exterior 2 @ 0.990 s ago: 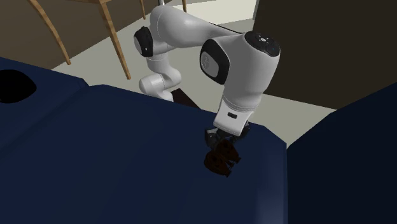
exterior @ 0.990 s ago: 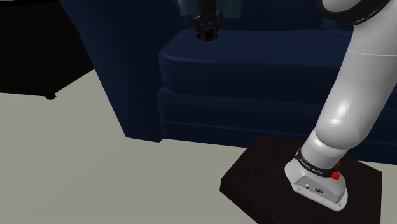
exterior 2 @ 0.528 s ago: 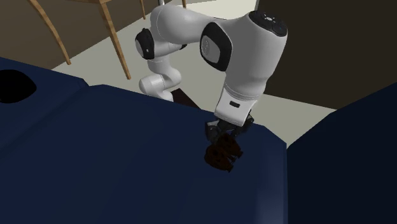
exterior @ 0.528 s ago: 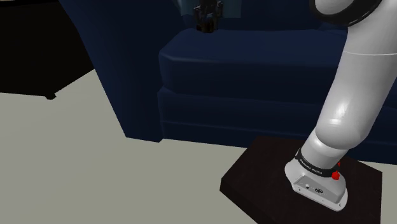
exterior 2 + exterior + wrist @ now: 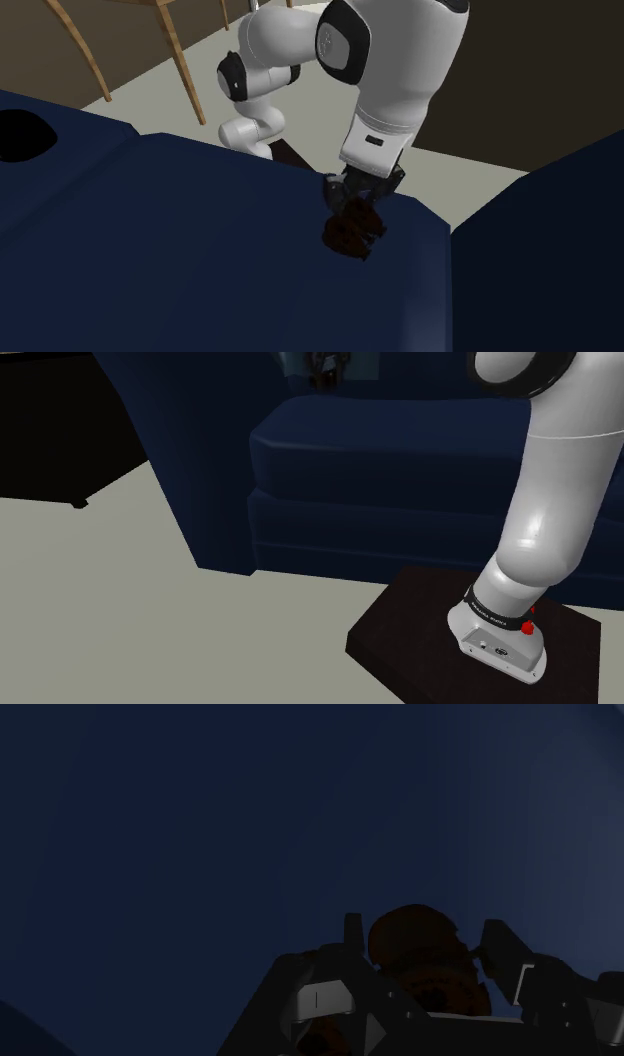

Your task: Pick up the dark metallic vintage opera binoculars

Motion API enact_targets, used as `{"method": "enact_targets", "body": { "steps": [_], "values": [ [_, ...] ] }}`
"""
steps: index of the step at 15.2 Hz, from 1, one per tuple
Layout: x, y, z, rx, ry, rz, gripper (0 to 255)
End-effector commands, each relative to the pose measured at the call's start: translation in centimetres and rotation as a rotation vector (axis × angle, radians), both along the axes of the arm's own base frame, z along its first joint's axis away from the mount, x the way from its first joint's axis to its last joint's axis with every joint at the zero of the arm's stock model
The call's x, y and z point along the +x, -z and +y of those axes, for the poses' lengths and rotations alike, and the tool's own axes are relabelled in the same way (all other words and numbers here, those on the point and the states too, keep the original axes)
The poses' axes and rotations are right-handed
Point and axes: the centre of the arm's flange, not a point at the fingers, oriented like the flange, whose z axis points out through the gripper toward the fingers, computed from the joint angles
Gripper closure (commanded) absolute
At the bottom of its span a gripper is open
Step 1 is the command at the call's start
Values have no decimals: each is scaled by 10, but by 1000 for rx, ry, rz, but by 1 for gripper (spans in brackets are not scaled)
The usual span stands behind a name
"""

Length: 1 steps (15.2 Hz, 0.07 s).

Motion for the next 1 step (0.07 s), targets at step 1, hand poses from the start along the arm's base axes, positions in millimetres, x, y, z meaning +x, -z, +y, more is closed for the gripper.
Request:
{"method": "enact_targets", "body": {
  "steps": [1],
  "values": [
    [0, -4, 0, 0, 0, 0, 255]
  ]
}}
